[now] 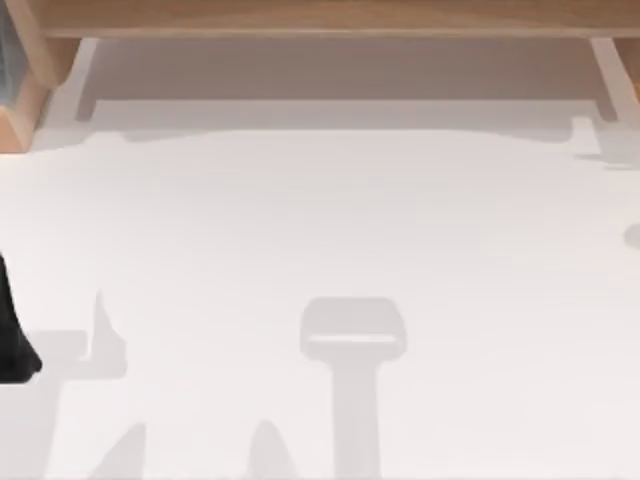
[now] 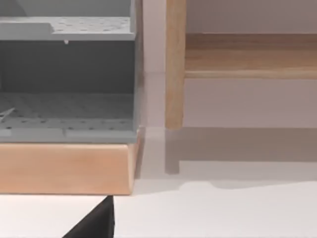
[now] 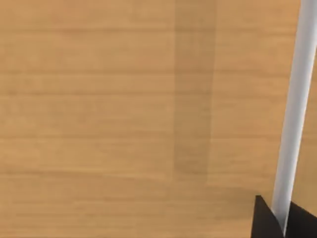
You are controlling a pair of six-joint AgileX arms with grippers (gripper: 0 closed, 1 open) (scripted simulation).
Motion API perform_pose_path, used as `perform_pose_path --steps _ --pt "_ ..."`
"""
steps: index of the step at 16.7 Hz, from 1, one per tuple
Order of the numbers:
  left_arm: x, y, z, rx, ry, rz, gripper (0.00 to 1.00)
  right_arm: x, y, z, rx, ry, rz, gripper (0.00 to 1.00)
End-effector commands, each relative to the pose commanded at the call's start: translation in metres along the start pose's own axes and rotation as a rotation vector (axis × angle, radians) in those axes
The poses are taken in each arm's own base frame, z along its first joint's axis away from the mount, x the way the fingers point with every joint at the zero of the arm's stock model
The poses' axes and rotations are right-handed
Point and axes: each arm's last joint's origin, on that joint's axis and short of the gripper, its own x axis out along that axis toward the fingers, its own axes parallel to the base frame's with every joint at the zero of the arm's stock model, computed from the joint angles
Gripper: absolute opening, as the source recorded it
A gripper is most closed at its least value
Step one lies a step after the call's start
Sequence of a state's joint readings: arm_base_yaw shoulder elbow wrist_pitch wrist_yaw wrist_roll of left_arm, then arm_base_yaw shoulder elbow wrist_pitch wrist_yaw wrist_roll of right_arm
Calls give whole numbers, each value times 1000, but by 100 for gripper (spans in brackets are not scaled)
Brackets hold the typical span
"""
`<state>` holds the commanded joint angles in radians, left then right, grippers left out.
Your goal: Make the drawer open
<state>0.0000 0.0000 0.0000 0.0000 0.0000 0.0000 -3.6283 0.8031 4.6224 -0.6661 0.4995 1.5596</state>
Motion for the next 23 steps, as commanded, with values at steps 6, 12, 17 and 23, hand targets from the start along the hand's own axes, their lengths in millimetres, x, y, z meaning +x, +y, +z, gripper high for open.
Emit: perform_pose_path --steps 6,12,17,23 --pt "0 0 0 0 0 0 100 -3 1 1 3 -5 2 0" --pt "0 0 0 0 0 0 100 -46 2 -1 3 2 4 0" --pt "0 0 0 0 0 0 100 -63 1 1 2 -2 2 0" --pt "0 0 0 0 0 0 100 -79 2 0 4 -5 4 0"
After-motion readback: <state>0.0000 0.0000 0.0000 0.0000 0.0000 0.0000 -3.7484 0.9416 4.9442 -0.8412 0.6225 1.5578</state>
